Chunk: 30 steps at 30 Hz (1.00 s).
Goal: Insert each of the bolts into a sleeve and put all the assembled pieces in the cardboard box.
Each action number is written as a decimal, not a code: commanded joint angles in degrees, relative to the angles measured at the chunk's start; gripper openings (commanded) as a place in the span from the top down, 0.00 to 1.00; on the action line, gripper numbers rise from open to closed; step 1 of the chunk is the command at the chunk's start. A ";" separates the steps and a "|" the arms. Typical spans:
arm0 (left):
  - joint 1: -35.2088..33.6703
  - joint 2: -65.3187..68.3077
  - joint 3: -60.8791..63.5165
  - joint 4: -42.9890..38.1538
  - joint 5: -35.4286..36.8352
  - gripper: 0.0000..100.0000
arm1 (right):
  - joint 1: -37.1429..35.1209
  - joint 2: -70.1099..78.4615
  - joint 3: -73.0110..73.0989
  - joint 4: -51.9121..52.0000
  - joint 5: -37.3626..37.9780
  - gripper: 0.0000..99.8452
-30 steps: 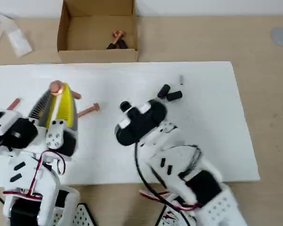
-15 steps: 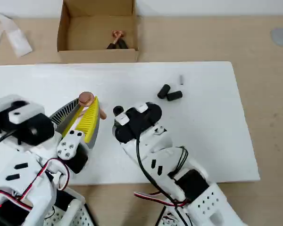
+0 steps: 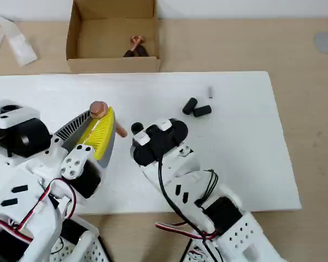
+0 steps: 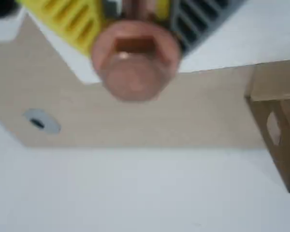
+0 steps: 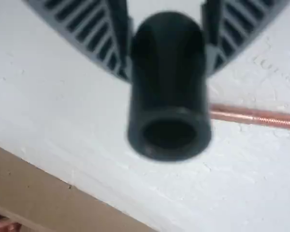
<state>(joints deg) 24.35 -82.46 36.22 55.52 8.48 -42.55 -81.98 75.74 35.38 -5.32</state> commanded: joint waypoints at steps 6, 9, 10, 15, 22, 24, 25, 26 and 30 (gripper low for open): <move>0.53 0.48 3.34 -3.96 0.62 0.99 | -1.01 -1.45 -0.40 -5.45 -0.62 0.99; 0.53 0.57 3.43 -4.04 0.70 0.99 | -1.01 -1.45 -0.40 -5.19 -0.62 0.99; 0.53 0.57 3.43 -4.04 0.62 0.99 | -1.01 -1.45 -0.40 -5.19 -0.70 0.99; 0.53 0.66 3.78 -5.63 0.44 0.99 | -1.01 -1.45 -0.40 -5.19 -0.70 0.99; 0.53 0.66 8.00 -9.93 -0.09 0.99 | -1.01 -1.45 -0.40 -5.27 -0.70 0.99; 0.53 0.66 8.62 -9.93 -1.93 0.99 | -1.01 -1.45 -0.48 -5.27 -0.70 0.99; 0.53 0.66 9.05 -10.37 -2.37 0.99 | -1.01 -1.45 -0.48 -5.27 -0.70 0.99; 0.53 0.66 9.41 -10.99 -2.73 0.99 | -1.01 -1.45 -0.48 -5.27 -0.70 0.99; 0.53 0.66 9.93 -12.31 -4.40 0.99 | -1.01 -1.45 -0.57 -5.27 -0.70 0.99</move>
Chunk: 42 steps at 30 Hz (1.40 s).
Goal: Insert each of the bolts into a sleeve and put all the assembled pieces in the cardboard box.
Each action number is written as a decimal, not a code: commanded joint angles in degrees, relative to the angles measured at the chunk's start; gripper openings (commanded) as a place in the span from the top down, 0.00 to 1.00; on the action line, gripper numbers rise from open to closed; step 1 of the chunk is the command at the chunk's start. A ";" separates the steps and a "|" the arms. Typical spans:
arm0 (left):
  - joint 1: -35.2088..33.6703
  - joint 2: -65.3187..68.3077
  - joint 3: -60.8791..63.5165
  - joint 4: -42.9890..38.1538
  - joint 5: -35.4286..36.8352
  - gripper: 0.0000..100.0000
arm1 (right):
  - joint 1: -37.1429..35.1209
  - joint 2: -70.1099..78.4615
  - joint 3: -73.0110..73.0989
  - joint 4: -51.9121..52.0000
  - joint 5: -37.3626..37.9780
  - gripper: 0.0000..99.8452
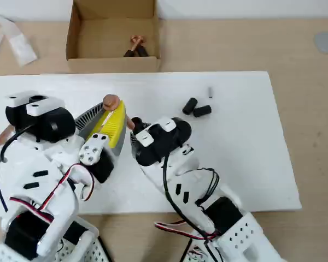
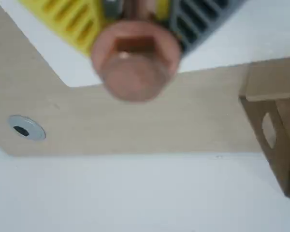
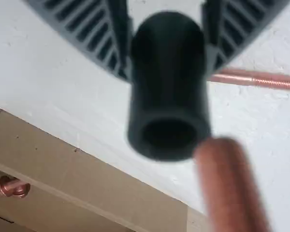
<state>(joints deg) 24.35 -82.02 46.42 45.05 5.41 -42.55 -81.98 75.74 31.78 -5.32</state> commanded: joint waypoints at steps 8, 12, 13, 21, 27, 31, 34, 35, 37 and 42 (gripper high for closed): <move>0.44 0.22 3.34 -6.95 -1.23 0.99 | -1.10 -1.45 -0.66 -1.58 -4.22 0.99; 0.44 0.22 5.19 -8.35 -1.23 0.99 | -1.10 -1.45 -0.57 -1.58 -4.48 0.99; 0.44 0.22 5.36 -8.53 -1.23 0.99 | -1.10 -1.45 -0.57 -1.58 -4.48 0.99; 0.26 0.22 9.58 -13.63 -1.23 0.99 | -1.01 -1.45 -0.57 -1.67 -4.31 0.99; 0.18 0.22 12.40 -15.56 -1.32 0.99 | -1.01 -1.45 -0.66 -1.67 -4.31 0.99; 0.18 0.22 13.45 -15.56 -1.32 0.99 | -1.01 -1.45 -0.66 -1.67 -4.31 0.99; 0.44 0.22 14.07 -15.47 -1.32 0.99 | -1.01 -1.45 -0.66 -1.67 -4.31 0.99; 0.44 0.22 14.07 -15.47 -1.32 0.99 | -1.01 -1.45 -0.66 -1.67 -4.31 0.99; 0.44 0.22 14.07 -15.30 -1.32 0.99 | -1.01 -1.45 -0.66 -1.67 -4.31 0.99; 0.44 0.22 13.98 -15.12 -2.37 0.98 | -1.01 -1.45 -0.66 -1.67 -4.22 0.99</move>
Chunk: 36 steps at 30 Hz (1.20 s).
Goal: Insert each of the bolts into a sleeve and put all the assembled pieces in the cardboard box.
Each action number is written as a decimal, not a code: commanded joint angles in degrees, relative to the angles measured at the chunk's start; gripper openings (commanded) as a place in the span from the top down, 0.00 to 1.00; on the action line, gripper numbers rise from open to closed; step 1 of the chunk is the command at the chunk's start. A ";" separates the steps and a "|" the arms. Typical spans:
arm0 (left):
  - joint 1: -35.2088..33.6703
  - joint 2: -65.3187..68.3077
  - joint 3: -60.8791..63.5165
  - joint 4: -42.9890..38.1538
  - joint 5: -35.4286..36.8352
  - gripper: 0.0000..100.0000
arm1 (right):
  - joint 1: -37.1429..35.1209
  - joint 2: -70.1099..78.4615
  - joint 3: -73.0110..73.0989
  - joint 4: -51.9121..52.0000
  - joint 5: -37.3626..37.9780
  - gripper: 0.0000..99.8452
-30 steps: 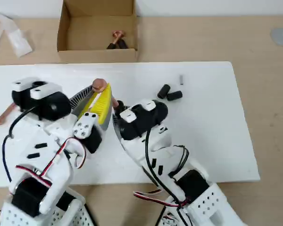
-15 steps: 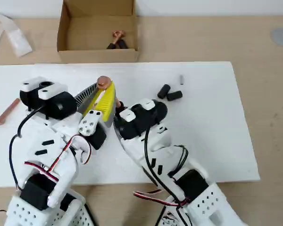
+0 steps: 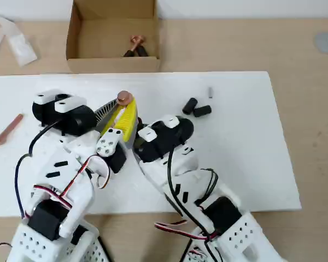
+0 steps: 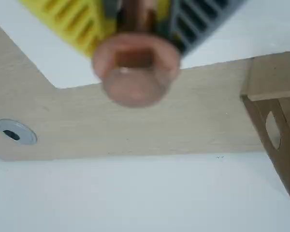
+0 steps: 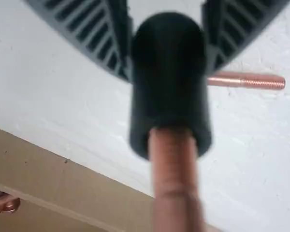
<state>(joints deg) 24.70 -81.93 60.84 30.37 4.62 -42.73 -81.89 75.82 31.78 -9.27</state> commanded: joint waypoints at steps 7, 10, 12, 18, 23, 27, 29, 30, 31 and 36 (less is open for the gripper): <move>-0.18 0.13 -1.32 1.58 -1.23 0.94 | -0.84 -1.19 -0.66 -1.32 -0.26 0.99; 0.18 0.13 -1.58 4.13 -1.23 0.93 | -0.84 -1.10 -0.57 -1.32 -0.26 0.99; 0.00 0.13 -1.58 4.48 -1.14 0.93 | -0.84 -1.10 -0.48 -1.32 -0.26 0.99; 0.09 0.13 -1.58 4.66 -0.97 0.92 | -0.84 -1.10 -0.48 -1.32 -0.26 0.99; 0.18 0.13 -5.27 10.99 0.44 0.89 | -0.84 -1.01 -0.48 -1.32 -0.26 0.99; 0.18 0.13 -9.41 16.97 1.93 0.87 | -0.84 -1.01 -0.48 -1.32 -0.26 0.99; 0.18 0.13 -11.25 18.81 1.93 0.87 | -0.84 -1.01 -0.57 -1.32 -0.26 0.99; 0.18 0.13 -12.31 20.22 1.93 0.86 | -0.75 -1.01 -0.57 -1.32 -0.26 0.99; 0.18 0.13 -13.54 21.63 2.02 0.86 | -0.75 -1.01 -0.66 -1.32 -0.26 0.99; -0.09 0.04 -20.48 26.81 5.71 0.85 | -0.48 -1.01 -0.66 -2.64 -0.18 0.99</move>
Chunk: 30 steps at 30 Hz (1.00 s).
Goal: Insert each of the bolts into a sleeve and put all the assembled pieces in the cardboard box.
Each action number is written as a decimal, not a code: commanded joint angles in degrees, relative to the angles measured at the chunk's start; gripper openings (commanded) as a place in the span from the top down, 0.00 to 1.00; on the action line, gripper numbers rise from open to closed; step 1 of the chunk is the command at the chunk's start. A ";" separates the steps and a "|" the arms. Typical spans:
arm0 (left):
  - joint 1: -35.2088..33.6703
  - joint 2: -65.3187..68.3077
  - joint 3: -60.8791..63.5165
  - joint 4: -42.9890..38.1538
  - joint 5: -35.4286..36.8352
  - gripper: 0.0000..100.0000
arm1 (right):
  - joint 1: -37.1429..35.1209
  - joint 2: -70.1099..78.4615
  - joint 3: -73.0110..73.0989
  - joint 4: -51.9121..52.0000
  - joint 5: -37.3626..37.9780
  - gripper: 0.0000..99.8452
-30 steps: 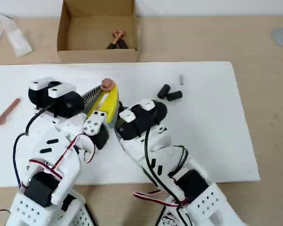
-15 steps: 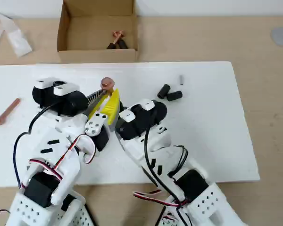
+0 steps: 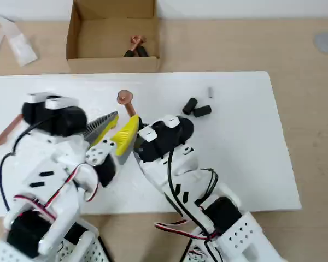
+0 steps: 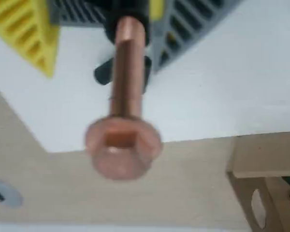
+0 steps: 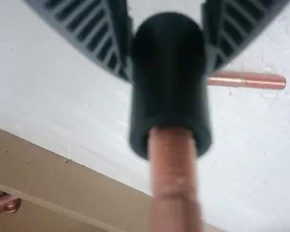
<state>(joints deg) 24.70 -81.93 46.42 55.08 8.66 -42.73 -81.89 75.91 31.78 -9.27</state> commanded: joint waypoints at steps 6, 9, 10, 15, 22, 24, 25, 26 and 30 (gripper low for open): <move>-0.18 0.04 -18.29 10.20 1.58 0.86 | -0.48 -1.01 -0.57 -9.49 6.42 0.99; -0.18 0.13 -23.74 13.10 1.49 0.86 | -0.48 -1.01 -0.40 -12.48 6.59 0.99; -0.26 0.13 -25.05 13.63 1.49 0.86 | -0.48 -1.01 -0.40 -13.54 6.59 0.99; -3.52 0.22 -26.73 14.15 1.41 0.86 | 1.45 -0.92 -0.48 -15.82 6.59 0.99; -19.52 8.13 -25.32 14.42 -5.10 0.86 | 5.49 2.24 -3.03 -15.21 6.24 0.99; -24.53 11.30 -23.65 14.24 -5.54 0.86 | 7.78 8.57 -6.99 -14.68 5.98 0.99; -26.02 12.97 -22.86 14.24 -5.98 0.86 | 9.19 12.44 -9.98 -14.77 4.92 0.99; -26.99 14.64 -22.07 14.24 -6.59 0.86 | 10.68 16.92 -13.76 -14.68 3.52 0.99; -28.75 19.30 -18.64 14.24 -10.02 0.86 | 13.93 36.18 -31.16 -14.86 0.53 0.99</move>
<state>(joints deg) -2.37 -65.14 26.55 69.41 0.66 -31.47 -58.33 60.53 17.98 -7.08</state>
